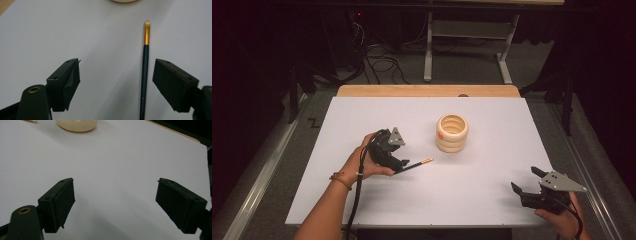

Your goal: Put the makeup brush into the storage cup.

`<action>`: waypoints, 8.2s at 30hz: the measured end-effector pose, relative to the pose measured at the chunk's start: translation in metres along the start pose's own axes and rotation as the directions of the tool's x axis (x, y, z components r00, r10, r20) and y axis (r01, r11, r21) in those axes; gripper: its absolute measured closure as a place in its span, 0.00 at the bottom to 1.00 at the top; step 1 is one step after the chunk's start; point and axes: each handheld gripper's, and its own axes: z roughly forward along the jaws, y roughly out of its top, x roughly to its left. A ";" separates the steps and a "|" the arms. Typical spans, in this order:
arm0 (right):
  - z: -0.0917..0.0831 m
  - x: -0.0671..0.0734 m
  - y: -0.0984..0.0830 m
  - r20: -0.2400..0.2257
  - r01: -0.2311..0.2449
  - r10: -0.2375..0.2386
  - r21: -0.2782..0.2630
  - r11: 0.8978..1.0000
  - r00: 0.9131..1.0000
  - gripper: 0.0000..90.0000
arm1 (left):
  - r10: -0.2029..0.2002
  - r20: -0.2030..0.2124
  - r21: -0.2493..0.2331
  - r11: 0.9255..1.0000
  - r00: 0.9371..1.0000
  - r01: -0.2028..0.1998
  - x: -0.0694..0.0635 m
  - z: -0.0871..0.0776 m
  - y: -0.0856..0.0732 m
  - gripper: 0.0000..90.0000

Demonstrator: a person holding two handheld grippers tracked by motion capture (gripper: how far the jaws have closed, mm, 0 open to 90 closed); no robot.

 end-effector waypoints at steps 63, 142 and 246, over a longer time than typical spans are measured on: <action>0.001 0.003 -0.001 -0.013 0.033 -0.032 0.021 0.999 0.999 0.19 | 0.127 0.200 0.427 0.881 0.971 -0.204 -0.012 0.067 0.062 0.92; -0.006 -0.004 -0.001 0.033 -0.033 0.034 -0.026 0.999 0.999 0.18 | -0.043 0.038 -0.288 0.956 0.998 0.052 0.000 -0.037 0.025 0.93; -0.012 -0.007 -0.002 0.033 -0.050 0.053 -0.082 0.995 0.998 0.18 | 0.016 0.067 -0.464 0.886 0.998 0.017 0.009 -0.014 0.156 0.93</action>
